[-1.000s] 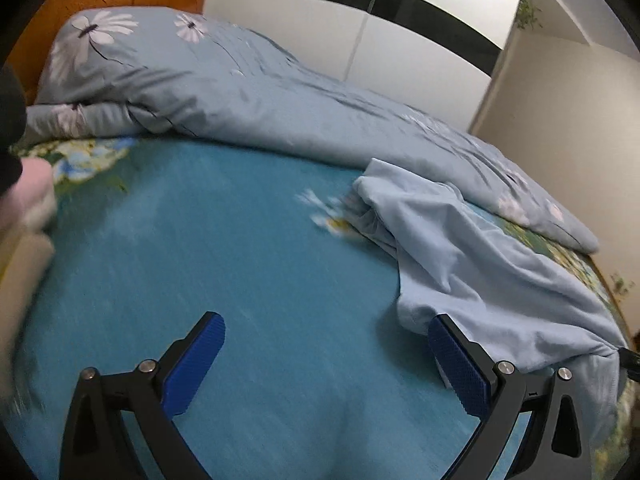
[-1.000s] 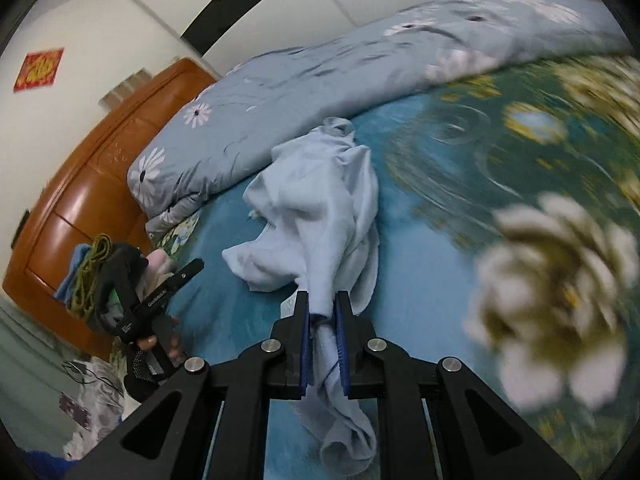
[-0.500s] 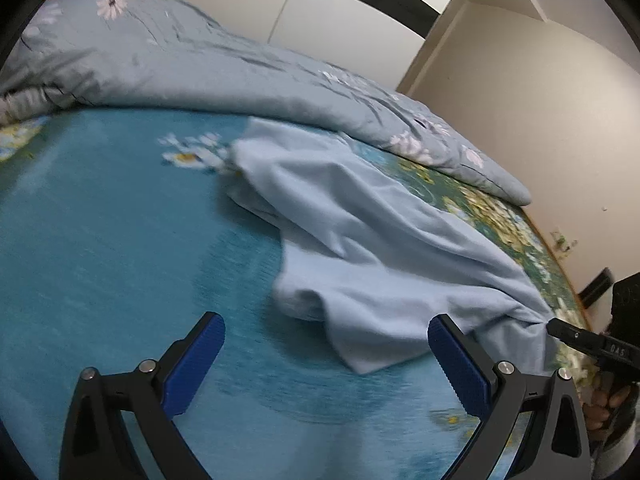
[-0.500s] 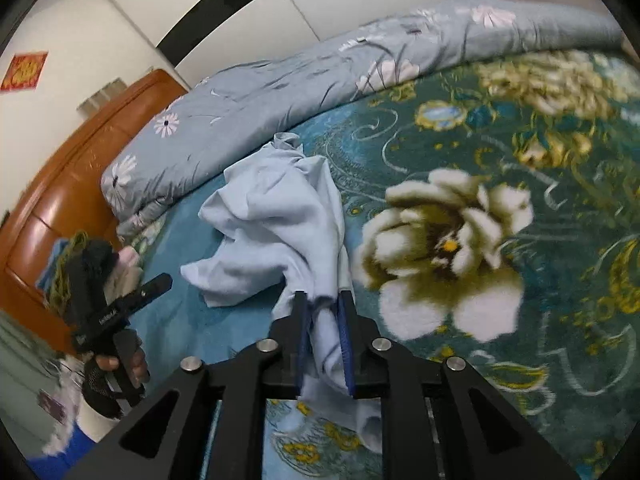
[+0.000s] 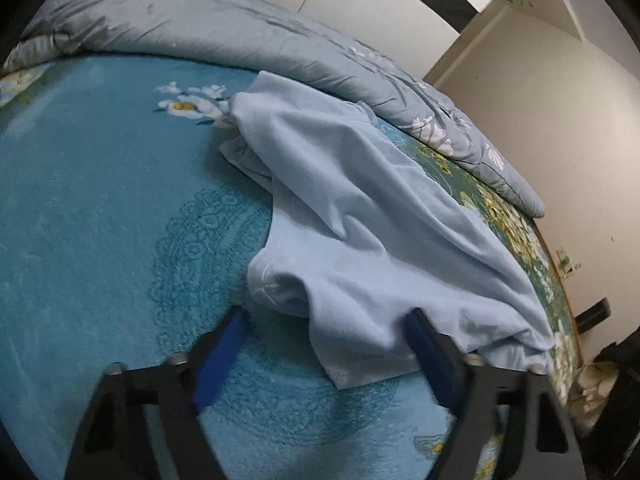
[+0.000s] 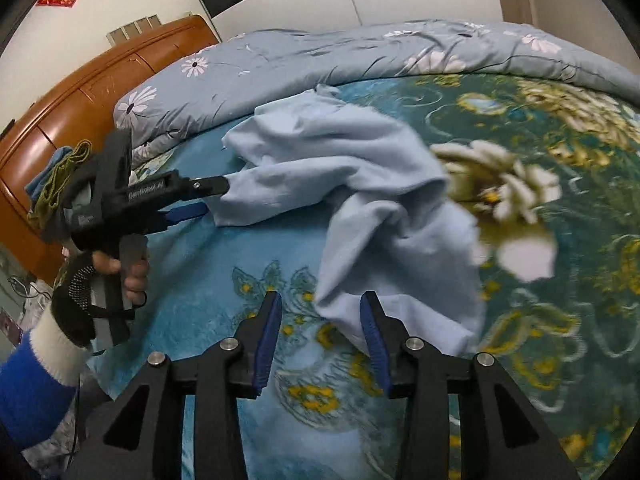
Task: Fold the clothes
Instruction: 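Grasp the shirt with the left gripper while the right gripper lifts its edge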
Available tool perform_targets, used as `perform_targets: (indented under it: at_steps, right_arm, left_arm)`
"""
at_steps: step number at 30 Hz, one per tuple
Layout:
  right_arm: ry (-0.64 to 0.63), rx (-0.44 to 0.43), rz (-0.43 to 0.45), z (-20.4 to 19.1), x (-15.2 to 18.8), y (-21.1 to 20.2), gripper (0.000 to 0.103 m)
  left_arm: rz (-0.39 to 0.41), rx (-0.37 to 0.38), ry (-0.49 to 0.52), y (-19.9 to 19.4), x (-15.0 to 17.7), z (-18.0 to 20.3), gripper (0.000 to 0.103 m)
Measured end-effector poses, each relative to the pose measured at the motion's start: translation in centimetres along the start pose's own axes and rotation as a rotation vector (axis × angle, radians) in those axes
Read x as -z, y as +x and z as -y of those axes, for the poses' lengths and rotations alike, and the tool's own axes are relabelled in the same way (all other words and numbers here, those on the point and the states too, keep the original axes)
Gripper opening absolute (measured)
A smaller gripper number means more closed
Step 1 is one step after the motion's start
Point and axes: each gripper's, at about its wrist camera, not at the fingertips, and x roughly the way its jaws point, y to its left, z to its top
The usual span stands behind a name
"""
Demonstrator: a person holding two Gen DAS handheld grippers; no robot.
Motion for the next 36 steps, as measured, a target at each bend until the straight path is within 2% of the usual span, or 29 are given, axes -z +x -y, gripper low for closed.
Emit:
perform_targets:
  at_steps: [1,2,3,5,6,7,10,13,22,27,30,36]
  right_arm:
    - [0.008,0.013,-0.002,0.1,0.0,0.5,0.042]
    - [0.016,0.025,-0.004,0.1,0.0,1.0,0.042]
    - [0.027,0.030,-0.007,0.2,0.0,1.3,0.042]
    - [0.055,0.031,-0.009,0.5,0.0,1.5,0.038]
    - [0.070,0.037,-0.003,0.7,0.0,1.4,0.019]
    - [0.082,0.045,0.002,1.0,-0.1,1.1,0.005]
    - [0.109,0.071,0.040,1.7,-0.9,-0.4,0.004]
    - [0.096,0.139,0.123,2.1,-2.7,-3.3,0.003]
    - [0.020,0.279,0.410,1.1,-11.2,-13.8,0.003]
    - [-0.020,0.286,0.535,-0.7,-14.2,-18.1,0.003]
    - [-0.046,0.254,0.587,-2.4,-15.1,-20.1,0.003]
    - [-0.064,0.199,0.644,-3.6,-15.3,-21.6,0.003]
  left_arm:
    - [-0.005,0.005,-0.018,0.0,-0.2,-0.2,0.063]
    - [-0.012,0.014,-0.029,0.1,-0.2,-0.3,0.050]
    - [-0.018,0.024,-0.040,0.3,-0.2,-0.2,0.044]
    - [-0.032,0.018,-0.050,0.5,-0.1,-0.2,0.018]
    - [-0.031,0.015,-0.051,0.6,-0.2,0.1,0.015]
    - [-0.023,0.017,-0.050,0.3,-0.2,0.1,0.014]
    - [0.040,0.031,-0.025,-1.5,-0.6,0.7,0.012]
    - [0.131,0.036,0.017,-4.5,-1.9,1.7,0.011]
    - [0.463,0.019,0.162,-17.5,-10.2,6.1,0.011]
    - [0.611,0.005,0.235,-25.1,-12.1,7.1,0.011]
    - [0.701,-0.009,0.269,-29.2,-12.6,8.2,0.011]
    - [0.853,-0.015,0.314,-37.1,-12.5,8.9,0.011]
